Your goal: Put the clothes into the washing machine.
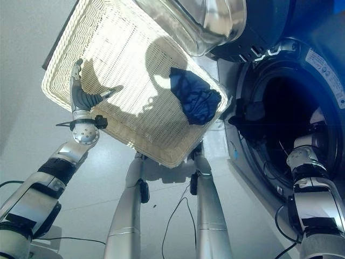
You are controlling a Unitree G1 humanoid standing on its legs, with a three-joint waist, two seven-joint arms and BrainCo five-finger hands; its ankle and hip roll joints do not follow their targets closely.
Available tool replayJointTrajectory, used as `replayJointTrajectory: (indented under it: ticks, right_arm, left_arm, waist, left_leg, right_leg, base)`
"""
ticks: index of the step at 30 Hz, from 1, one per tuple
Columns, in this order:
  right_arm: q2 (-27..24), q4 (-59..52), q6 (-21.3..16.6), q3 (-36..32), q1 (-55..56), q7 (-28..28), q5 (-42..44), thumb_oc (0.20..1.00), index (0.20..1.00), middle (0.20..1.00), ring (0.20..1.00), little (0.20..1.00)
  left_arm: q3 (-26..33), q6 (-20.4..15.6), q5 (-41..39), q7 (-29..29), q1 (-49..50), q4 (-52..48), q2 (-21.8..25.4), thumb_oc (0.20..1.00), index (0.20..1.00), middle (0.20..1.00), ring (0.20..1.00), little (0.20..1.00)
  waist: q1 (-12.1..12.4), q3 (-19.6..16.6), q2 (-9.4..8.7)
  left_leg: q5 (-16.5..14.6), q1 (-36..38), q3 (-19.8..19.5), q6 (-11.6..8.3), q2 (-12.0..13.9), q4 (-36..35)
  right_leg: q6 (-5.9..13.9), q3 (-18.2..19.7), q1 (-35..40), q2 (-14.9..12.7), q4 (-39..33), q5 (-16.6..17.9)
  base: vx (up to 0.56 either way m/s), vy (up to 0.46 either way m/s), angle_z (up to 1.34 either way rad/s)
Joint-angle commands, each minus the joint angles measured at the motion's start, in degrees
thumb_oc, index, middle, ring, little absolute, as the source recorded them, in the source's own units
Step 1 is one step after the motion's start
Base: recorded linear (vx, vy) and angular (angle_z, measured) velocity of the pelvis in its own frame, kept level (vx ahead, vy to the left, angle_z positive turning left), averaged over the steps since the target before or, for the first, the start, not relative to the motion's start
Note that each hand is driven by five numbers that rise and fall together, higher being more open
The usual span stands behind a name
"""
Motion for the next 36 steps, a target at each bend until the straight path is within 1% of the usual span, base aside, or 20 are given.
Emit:
replayJointTrajectory:
  ticks: [1, 2, 3, 4, 5, 6, 8, 9, 11, 13, 15, 18, 21, 22, 26, 27, 29, 30, 32, 36]
  right_arm:
    - [-11.43, 2.13, 5.6, 1.62, -0.07, 2.21, -1.96, 1.0, 1.0, 1.0, 1.0, 1.0]
    - [-10.71, 2.32, 9.62, 2.93, 0.27, 3.16, -5.16, 1.0, 1.0, 1.0, 1.0, 1.0]
    - [-10.12, 2.61, 14.11, 4.42, 0.27, 5.1, -11.48, 1.0, 1.0, 1.0, 1.0, 1.0]
    - [-9.55, 2.56, 17.04, 6.23, -0.06, 5.4, -15.55, 1.0, 1.0, 1.0, 1.0, 1.0]
    - [-9.29, 3.21, 20.37, 9.51, -1.22, 7.47, -18.78, 1.0, 1.0, 1.0, 1.0, 1.0]
    - [-8.93, 3.41, 22.63, 11.15, -2.25, 8.3, -20.09, 1.0, 1.0, 1.0, 1.0, 1.0]
    - [-8.36, 4.32, 22.94, 12.84, -3.52, 9.44, -20.13, 1.0, 1.0, 1.0, 1.0, 1.0]
    - [-7.84, 4.31, 23.66, 12.91, -3.69, 10.54, -22.0, 1.0, 1.0, 1.0, 1.0, 1.0]
    - [-7.04, 4.26, 23.13, 13.23, -3.5, 10.85, -23.56, 1.0, 1.0, 1.0, 1.0, 1.0]
    - [-5.32, 2.87, 21.27, 13.53, -2.31, 10.16, -25.9, 1.0, 1.0, 1.0, 1.0, 1.0]
    - [-4.38, 1.9, 20.15, 13.62, -1.84, 10.06, -24.38, 1.0, 1.0, 1.0, 1.0, 1.0]
    - [-2.38, -0.06, 16.99, 12.76, 0.16, 8.7, -26.56, 1.0, 1.0, 1.0, 1.0, 1.0]
    - [-0.31, -4.99, 13.9, 12.41, 3.06, 5.26, -28.5, 1.0, 1.0, 1.0, 1.0, 1.0]
    - [0.84, -7.76, 13.23, 12.15, 4.45, 3.75, -31.16, 1.0, 1.0, 1.0, 1.0, 1.0]
    - [3.07, -13.71, 12.04, 12.48, 7.26, 0.41, -35.18, 1.0, 1.0, 1.0, 1.0, 1.0]
    - [4.16, -15.79, 12.0, 12.66, 8.48, -0.08, -36.74, 1.0, 1.0, 1.0, 1.0, 1.0]
    - [4.33, -16.15, 11.93, 12.66, 8.7, -0.23, -36.83, 1.0, 1.0, 1.0, 1.0, 1.0]
    - [5.23, -17.19, 11.16, 12.7, 9.7, -0.25, -37.18, 1.0, 1.0, 1.0, 1.0, 1.0]
    - [6.72, -21.03, 10.04, 13.38, 11.88, -1.52, -41.01, 1.0, 1.0, 1.0, 1.0, 1.0]
    - [7.86, -29.53, 9.86, 15.52, 14.19, -4.78, -49.76, 1.0, 1.0, 1.0, 1.0, 1.0]
  left_arm:
    - [0.21, -2.02, -1.37, 0.14, -2.18, 0.09, -0.31, 1.0, 1.0, 1.0, 1.0, 1.0]
    - [-0.2, -1.61, -1.43, 0.08, -2.49, -0.27, -0.31, 1.0, 1.0, 1.0, 1.0, 1.0]
    - [-0.32, -1.42, -1.04, 0.13, -2.62, -0.39, -0.54, 1.0, 1.0, 1.0, 1.0, 1.0]
    - [-0.72, -1.13, -0.99, 0.35, -2.83, -0.55, -0.76, 1.0, 1.0, 1.0, 1.0, 1.0]
    - [-1.45, -0.14, -1.39, 0.39, -3.73, -0.78, -0.87, 1.0, 1.0, 1.0, 1.0, 1.0]
    - [-1.94, 0.24, -1.57, 0.33, -4.35, -0.61, -0.88, 1.0, 1.0, 1.0, 1.0, 1.0]
    - [-2.32, 0.91, -1.18, 0.08, -5.26, -0.21, -0.9, 1.0, 1.0, 1.0, 1.0, 1.0]
    - [-2.21, 0.95, -0.56, -0.11, -5.46, 0.26, -0.78, 1.0, 1.0, 1.0, 1.0, 1.0]
    - [-2.32, 1.06, -0.27, -0.05, -5.61, 0.72, -0.78, 1.0, 1.0, 1.0, 1.0, 1.0]
    - [-2.11, 1.71, 0.89, 0.89, -5.17, 0.53, -1.1, 1.0, 1.0, 1.0, 1.0, 1.0]
    - [-2.0, 2.08, 1.22, 1.54, -5.08, 0.64, -1.36, 1.0, 1.0, 1.0, 1.0, 1.0]
    - [-0.98, 2.11, 1.81, 1.76, -4.76, 1.58, -1.55, 1.0, 1.0, 1.0, 1.0, 1.0]
    - [-0.15, 2.43, 2.38, 2.69, -3.98, 1.54, -1.95, 1.0, 1.0, 1.0, 1.0, 1.0]
    - [0.36, 2.51, 2.64, 3.29, -3.55, 1.52, -2.22, 1.0, 1.0, 1.0, 1.0, 1.0]
    - [1.54, 2.46, 3.03, 4.27, -2.87, 1.63, -2.73, 1.0, 1.0, 1.0, 1.0, 1.0]
    - [2.09, 2.46, 3.15, 4.42, -2.76, 1.89, -2.94, 1.0, 1.0, 1.0, 1.0, 1.0]
    - [2.16, 2.47, 3.16, 4.43, -2.73, 1.91, -2.97, 1.0, 1.0, 1.0, 1.0, 1.0]
    - [2.65, 2.4, 3.41, 4.56, -2.4, 1.96, -3.14, 1.0, 1.0, 1.0, 1.0, 1.0]
    - [3.45, 2.36, 3.93, 5.43, -1.73, 1.77, -3.68, 1.0, 1.0, 1.0, 1.0, 1.0]
    - [4.92, 2.66, 4.64, 6.28, -0.71, 0.97, -4.12, 1.0, 1.0, 1.0, 1.0, 1.0]
  waist:
    - [-0.62, -0.25, -1.54]
    - [-0.45, -0.25, -1.44]
    - [-0.35, -0.25, -1.38]
    - [-0.25, -0.25, -1.29]
    - [-0.08, -0.25, -1.18]
    - [0.0, -0.25, -1.05]
    - [0.1, -0.25, -0.86]
    - [0.07, -0.25, -0.81]
    - [0.09, -0.25, -0.77]
    - [0.0, -0.25, -0.58]
    - [-0.09, -0.25, -0.45]
    - [-0.44, -0.25, -0.25]
    - [-0.88, -0.25, -0.1]
    - [-1.16, -0.25, -0.07]
    - [-1.72, -0.25, -0.03]
    - [-1.98, -0.25, 0.0]
    - [-2.01, -0.25, -0.01]
    - [-2.11, -0.25, 0.02]
    - [-2.44, -0.25, 0.08]
    - [-2.93, -0.25, 0.09]
  left_leg:
    - [-8.99, 0.1, -0.31, -1.46, -2.76, 8.13]
    - [-9.07, 0.14, -0.43, -1.35, -2.94, 8.17]
    - [-9.08, 0.05, -0.35, -1.25, -3.02, 8.15]
    - [-9.02, -0.04, -0.47, -1.21, -3.22, 8.31]
    - [-8.94, -0.19, -0.41, -1.16, -3.18, 8.41]
    - [-8.86, -0.15, -0.32, -1.13, -3.24, 8.37]
    - [-8.84, -0.33, -0.25, -1.09, -3.25, 8.62]
    - [-8.99, -0.48, -0.24, -1.07, -3.28, 8.86]
    - [-8.88, -0.49, -0.22, -1.07, -3.2, 8.65]
    - [-8.85, -0.49, 0.04, -0.98, -3.25, 8.4]
    - [-8.79, -0.36, 0.27, -0.99, -3.26, 8.07]
    - [-8.76, -0.31, 0.75, -1.09, -3.04, 7.85]
    - [-8.65, -0.24, 1.26, -1.19, -2.98, 7.36]
    - [-8.63, -0.19, 1.54, -1.3, -2.87, 7.19]
    - [-8.53, -0.3, 2.14, -1.51, -2.7, 7.05]
    - [-8.45, -0.17, 2.45, -1.57, -2.66, 6.82]
    - [-8.42, -0.13, 2.52, -1.57, -2.66, 6.78]
    - [-8.37, -0.06, 2.69, -1.65, -2.57, 6.7]
    - [-8.2, -0.1, 3.07, -1.69, -2.44, 6.63]
    - [-7.92, -0.16, 3.6, -1.85, -2.39, 6.42]
  right_leg:
    - [6.55, -3.43, 5.15, 1.42, -11.61, 9.91]
    - [6.47, -3.43, 5.12, 1.42, -11.64, 9.96]
    - [6.49, -3.58, 5.04, 1.38, -11.64, 10.03]
    - [6.37, -3.54, 4.92, 1.42, -11.71, 10.2]
    - [6.39, -3.79, 4.75, 1.24, -11.52, 10.23]
    - [6.39, -3.89, 4.69, 1.22, -11.57, 10.34]
    - [6.41, -4.02, 4.52, 1.13, -11.32, 10.3]
    - [6.47, -4.01, 4.31, 1.1, -11.09, 10.24]
    - [6.48, -4.02, 4.29, 1.06, -11.18, 10.3]
    - [6.52, -3.87, 4.09, 1.12, -11.29, 10.34]
    - [6.54, -3.73, 4.06, 1.18, -11.38, 10.27]
    - [6.48, -3.42, 3.86, 1.18, -11.31, 10.06]
    - [6.4, -2.96, 3.62, 1.36, -11.42, 9.89]
    - [6.41, -2.67, 3.52, 1.42, -11.38, 9.71]
    - [6.32, -2.11, 3.17, 1.51, -11.33, 9.42]
    - [6.22, -1.87, 3.15, 1.68, -11.33, 9.28]
    - [6.19, -1.83, 3.16, 1.69, -11.34, 9.27]
    - [6.14, -1.7, 3.17, 1.71, -11.31, 9.13]
    - [6.04, -1.37, 3.02, 1.8, -11.15, 8.96]
    - [5.95, -0.89, 2.76, 1.93, -11.11, 8.83]
  base:
    - [0.01, -0.035, 0.04]
    - [0.01, -0.035, 0.04]
    - [0.0, -0.032, 0.04]
    - [0.0, -0.024, 0.05]
    - [0.0, -0.014, 0.06]
    - [0.0, -0.009, 0.06]
    - [0.0, -0.004, 0.05]
    - [0.0, -0.001, 0.04]
    - [0.0, 0.0, 0.0]
    - [0.0, 0.0, 0.0]
    - [-0.01, 0.021, 0.0]
    - [-0.01, 0.055, -0.01]
    - [-0.01, 0.061, -0.02]
    - [-0.01, 0.055, -0.04]
    - [-0.01, 0.061, -0.05]
    - [-0.01, 0.046, -0.04]
    - [-0.01, 0.028, -0.04]
    - [0.0, 0.038, -0.04]
    - [-0.01, 0.056, -0.01]
    - [-0.01, 0.046, -0.05]
